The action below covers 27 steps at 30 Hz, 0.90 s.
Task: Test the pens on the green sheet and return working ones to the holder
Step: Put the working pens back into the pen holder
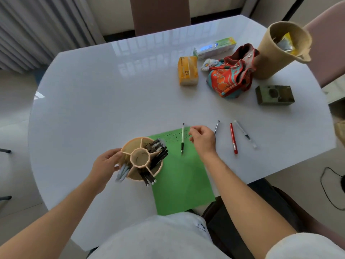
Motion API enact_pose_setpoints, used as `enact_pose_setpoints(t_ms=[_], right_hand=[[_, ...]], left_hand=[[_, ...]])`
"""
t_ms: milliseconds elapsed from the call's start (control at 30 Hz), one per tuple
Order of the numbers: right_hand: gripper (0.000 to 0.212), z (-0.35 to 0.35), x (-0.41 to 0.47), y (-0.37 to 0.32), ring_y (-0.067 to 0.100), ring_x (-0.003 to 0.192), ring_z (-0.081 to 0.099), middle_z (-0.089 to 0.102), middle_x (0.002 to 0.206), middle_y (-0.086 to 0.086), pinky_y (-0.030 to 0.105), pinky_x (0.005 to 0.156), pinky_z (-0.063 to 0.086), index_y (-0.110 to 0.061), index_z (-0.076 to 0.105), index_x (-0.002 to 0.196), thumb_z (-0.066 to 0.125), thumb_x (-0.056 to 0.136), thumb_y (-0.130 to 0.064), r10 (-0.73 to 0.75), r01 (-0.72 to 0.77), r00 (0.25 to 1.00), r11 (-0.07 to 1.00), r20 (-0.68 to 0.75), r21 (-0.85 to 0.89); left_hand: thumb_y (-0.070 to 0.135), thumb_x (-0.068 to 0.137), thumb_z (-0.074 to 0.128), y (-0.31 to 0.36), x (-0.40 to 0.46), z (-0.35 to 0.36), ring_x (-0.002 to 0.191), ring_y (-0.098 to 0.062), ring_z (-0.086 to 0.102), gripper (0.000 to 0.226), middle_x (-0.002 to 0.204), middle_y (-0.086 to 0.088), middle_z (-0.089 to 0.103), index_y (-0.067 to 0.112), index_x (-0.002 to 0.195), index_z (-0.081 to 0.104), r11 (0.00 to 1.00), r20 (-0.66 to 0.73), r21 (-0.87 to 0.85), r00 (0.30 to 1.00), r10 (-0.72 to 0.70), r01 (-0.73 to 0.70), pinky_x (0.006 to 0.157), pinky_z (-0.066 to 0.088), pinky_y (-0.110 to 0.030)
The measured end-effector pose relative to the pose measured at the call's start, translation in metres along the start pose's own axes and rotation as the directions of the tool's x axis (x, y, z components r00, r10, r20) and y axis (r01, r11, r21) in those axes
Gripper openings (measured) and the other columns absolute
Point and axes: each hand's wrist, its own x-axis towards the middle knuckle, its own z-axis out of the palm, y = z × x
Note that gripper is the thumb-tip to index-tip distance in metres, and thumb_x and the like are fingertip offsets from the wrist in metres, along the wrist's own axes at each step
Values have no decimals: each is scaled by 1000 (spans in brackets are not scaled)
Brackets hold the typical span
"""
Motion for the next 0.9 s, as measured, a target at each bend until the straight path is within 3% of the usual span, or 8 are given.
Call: enact_pose_setpoints(t_ms=[100, 267, 333, 467, 600, 767, 833, 900], right_hand=[[16, -37, 24, 22, 25, 90, 67, 71, 98, 5, 27, 71, 50, -14, 69, 102, 62, 88, -14, -107, 18, 971, 926, -216, -377], [25, -49, 49, 35, 27, 79, 52, 63, 107, 13, 29, 59, 37, -7, 53, 113, 59, 91, -16, -19, -68, 994, 671, -109, -739], [19, -43, 53, 29, 24, 76, 55, 65, 102, 11, 26, 57, 38, -9, 55, 106, 61, 88, -11, 3, -63, 996, 702, -84, -709], [13, -10, 44, 14, 7, 76, 58, 65, 95, -1, 18, 58, 42, -16, 63, 97, 69, 86, -18, -21, 48, 998, 877, 63, -479], [6, 23, 31, 12, 15, 70, 60, 64, 76, -2, 20, 53, 39, -15, 66, 79, 66, 83, -20, -67, 175, 978, 781, 197, -600], [18, 32, 28, 19, 13, 58, 57, 62, 69, -2, 21, 45, 33, -15, 64, 81, 66, 87, -32, -56, 205, 976, 578, 212, -790], [21, 32, 32, 17, 14, 53, 52, 57, 63, -2, 21, 47, 35, -13, 62, 71, 66, 84, -28, -44, 188, 978, 601, 203, -777], [25, 31, 33, 12, 17, 51, 48, 53, 57, -1, 23, 51, 39, -14, 56, 60, 66, 82, -22, -27, 169, 975, 731, 219, -661]], left_hand=[[21, 100, 56, -2, -3, 0, 89, -19, 73, 19, 96, -5, 76, 19, 108, 73, 999, 10, -33, 1000, -11, 11, 70, 59, -28], [24, 100, 57, -2, -3, 3, 85, -17, 73, 19, 95, -6, 76, 19, 106, 74, 999, -1, -47, 1000, -21, 21, 64, 57, -24], [25, 99, 57, -1, -1, 3, 87, -18, 73, 19, 96, -6, 76, 20, 105, 74, 999, 0, -40, 1000, -23, 23, 68, 56, -28], [25, 99, 56, -2, -1, 2, 86, -18, 73, 19, 94, -6, 76, 22, 103, 75, 999, -3, -30, 1000, -19, 18, 69, 57, -30], [24, 100, 56, -1, 0, 0, 87, -18, 73, 19, 93, -5, 77, 21, 104, 75, 1000, -9, -10, 1000, -17, 16, 74, 59, -33], [22, 100, 57, 2, -5, -5, 95, -19, 73, 19, 100, -4, 76, 18, 108, 74, 999, -8, -18, 1000, -28, 28, 80, 59, -37], [22, 99, 58, 1, -11, -9, 98, -21, 72, 19, 103, -6, 76, 17, 108, 74, 999, 5, -29, 999, -38, 38, 86, 57, -42], [23, 96, 62, 0, -16, -13, 100, -21, 72, 18, 104, -6, 76, 18, 110, 73, 998, 25, -46, 999, -47, 48, 87, 56, -42]])
